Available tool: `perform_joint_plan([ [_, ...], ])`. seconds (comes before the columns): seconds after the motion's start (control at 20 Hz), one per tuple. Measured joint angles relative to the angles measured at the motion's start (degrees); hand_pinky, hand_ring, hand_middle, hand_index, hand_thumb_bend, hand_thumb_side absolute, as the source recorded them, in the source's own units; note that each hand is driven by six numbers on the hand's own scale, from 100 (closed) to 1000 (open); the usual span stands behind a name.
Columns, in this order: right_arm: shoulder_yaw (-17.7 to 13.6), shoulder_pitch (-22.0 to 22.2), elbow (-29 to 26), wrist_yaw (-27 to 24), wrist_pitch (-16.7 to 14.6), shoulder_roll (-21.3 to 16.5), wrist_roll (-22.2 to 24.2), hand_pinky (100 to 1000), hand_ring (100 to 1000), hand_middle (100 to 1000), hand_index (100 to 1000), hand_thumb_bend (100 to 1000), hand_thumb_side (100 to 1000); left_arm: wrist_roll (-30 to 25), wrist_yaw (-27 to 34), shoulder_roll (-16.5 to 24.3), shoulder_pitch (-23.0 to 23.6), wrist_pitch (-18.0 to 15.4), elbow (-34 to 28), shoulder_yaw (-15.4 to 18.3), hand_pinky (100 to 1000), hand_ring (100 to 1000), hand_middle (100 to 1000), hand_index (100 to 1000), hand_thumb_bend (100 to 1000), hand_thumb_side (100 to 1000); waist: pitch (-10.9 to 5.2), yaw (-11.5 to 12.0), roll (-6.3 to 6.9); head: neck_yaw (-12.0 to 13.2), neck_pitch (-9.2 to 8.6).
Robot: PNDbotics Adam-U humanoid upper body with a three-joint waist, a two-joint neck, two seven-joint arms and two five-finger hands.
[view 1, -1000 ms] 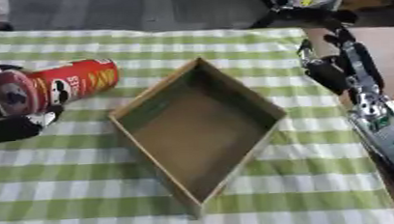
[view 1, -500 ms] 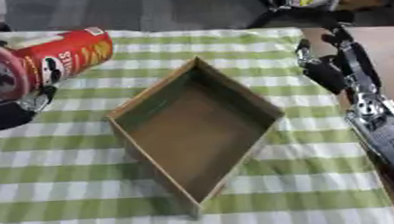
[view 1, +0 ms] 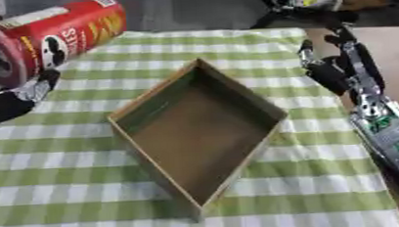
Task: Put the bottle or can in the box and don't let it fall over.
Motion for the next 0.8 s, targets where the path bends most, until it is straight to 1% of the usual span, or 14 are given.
perform_joint_plan([
  [0.2, 0.0, 0.0, 0.0, 0.0, 0.0, 0.0, 0.0, 698, 974, 984, 1000, 100, 479, -1.7, 1.1, 0.1, -1.3, 0.2, -3.4, -1.2, 227, 374, 445, 423, 100, 100, -0.01, 0.0, 0.00, -0.1, 0.00],
  [0.45, 0.0, 0.0, 0.0, 0.0, 0.0, 0.0, 0.0, 698, 974, 984, 1000, 100, 480, -3.5, 2.3, -0.5, -2.6, -1.1, -4.6, -3.0, 223, 372, 445, 421, 100, 100, -0.01, -0.2, 0.01, -0.2, 0.00],
  [0.7, 0.0, 0.0, 0.0, 0.0, -0.1, 0.1, 0.1, 698, 974, 984, 1000, 100, 484, -5.0, 3.8, -3.4, -2.8, -1.6, -4.6, -5.3, 217, 367, 444, 416, 100, 100, -0.01, -0.3, 0.01, -0.2, 0.01],
  [0.8, 0.0, 0.0, 0.0, 0.0, -0.1, 0.4, 0.1, 698, 974, 984, 1000, 100, 480, -5.3, 4.3, -5.0, -2.7, -1.3, -4.6, -6.1, 216, 366, 444, 414, 100, 128, -0.01, -0.4, 0.01, -0.2, 0.01],
])
